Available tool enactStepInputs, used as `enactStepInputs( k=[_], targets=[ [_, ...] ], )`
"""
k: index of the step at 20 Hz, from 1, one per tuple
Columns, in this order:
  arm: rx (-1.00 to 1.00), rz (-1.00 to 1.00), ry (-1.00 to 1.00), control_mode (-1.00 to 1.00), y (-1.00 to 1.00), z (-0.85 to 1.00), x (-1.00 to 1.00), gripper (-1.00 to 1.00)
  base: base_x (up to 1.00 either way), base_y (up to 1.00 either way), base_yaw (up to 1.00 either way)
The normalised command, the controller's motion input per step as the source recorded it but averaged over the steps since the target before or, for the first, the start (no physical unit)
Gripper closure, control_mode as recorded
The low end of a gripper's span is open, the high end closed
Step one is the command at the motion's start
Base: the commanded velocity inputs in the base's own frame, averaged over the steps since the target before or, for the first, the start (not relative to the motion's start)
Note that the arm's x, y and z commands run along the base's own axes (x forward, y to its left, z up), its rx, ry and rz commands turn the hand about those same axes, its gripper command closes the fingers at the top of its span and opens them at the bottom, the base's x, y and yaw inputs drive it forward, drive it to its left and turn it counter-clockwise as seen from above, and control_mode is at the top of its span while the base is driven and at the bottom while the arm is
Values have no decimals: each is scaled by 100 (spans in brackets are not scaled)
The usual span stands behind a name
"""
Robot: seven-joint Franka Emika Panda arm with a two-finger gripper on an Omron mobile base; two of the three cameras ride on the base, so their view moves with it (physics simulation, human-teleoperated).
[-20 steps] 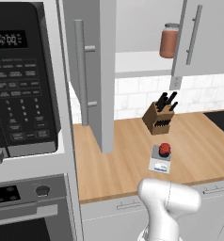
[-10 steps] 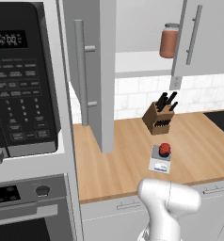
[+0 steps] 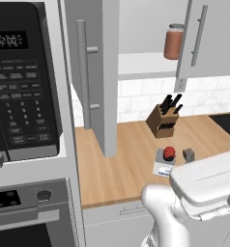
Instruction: Pick the jam and place it on the digital scale for weighing, and close the cabinet.
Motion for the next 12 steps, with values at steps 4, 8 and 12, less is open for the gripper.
enactStepInputs(
  k=[4, 8, 12],
  targets=[
    [-3, -35, -33, -100, 100, -11, -11, -100, 0, 0, 0],
    [-18, -39, -24, -100, 100, -6, -10, -100, 0, 0, 0],
    [-27, -34, -14, -100, 100, 0, 6, -100, 0, 0, 0]
  ],
)
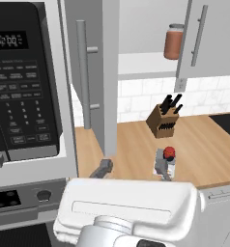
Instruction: Pick the jam and place it on the digital scale for weighing, and close the cabinet.
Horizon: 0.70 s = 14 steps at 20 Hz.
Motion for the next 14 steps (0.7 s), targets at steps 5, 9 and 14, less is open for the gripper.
enactStepInputs(
  k=[5, 9, 14],
  targets=[
    [-8, -20, -14, -100, 61, 0, 31, -100, 0, 0, 0],
    [0, -1, -5, -100, 3, 0, 53, -100, 0, 0, 0],
    [1, 2, 1, -100, 0, 0, 65, -100, 0, 0, 0]
  ],
)
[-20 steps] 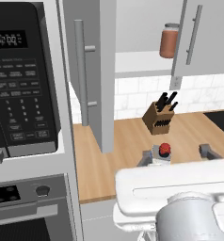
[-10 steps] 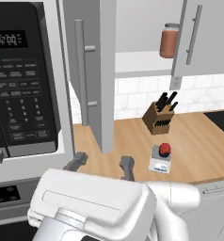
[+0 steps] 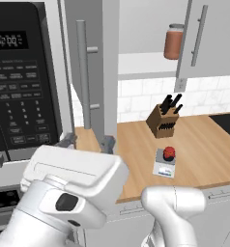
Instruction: Pick the jam and place it on the digital scale for weighing, and close the cabinet.
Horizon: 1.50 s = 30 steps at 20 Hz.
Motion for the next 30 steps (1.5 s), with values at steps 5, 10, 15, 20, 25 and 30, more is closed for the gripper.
enactStepInputs(
  k=[5, 10, 15, 20, 25, 30],
  targets=[
    [0, 7, 7, -100, -1, 0, 68, -100, 0, 0, 0],
    [1, 6, 12, -100, -19, -6, 80, -100, 0, 0, 0],
    [4, 7, 17, -100, -29, -20, 86, -100, 0, 0, 0],
    [10, 7, 13, -100, -45, -19, 92, -100, 0, 0, 0],
    [16, 5, 5, -100, -64, -16, 98, -100, 0, 0, 0],
    [28, 2, 0, -100, -51, -22, 100, -100, 0, 0, 0]
  ],
)
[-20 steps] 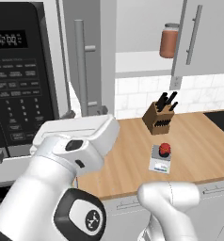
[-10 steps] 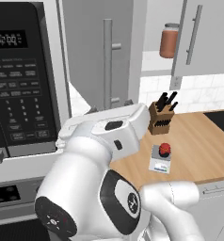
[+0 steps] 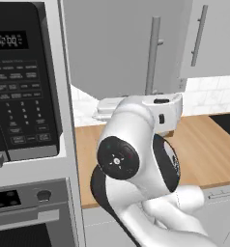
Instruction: Pick the jam and place it on the digital scale for weighing, and close the cabinet.
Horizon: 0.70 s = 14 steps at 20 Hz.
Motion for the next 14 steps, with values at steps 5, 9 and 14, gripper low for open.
enactStepInputs(
  k=[5, 9, 14],
  targets=[
    [33, 6, -1, -100, -38, -30, 100, -100, 0, 0, 0],
    [30, 7, 0, -100, -48, -23, 100, -100, 0, 0, 0],
    [25, 4, -5, -100, -50, -19, 100, -100, 0, 0, 0]
  ],
)
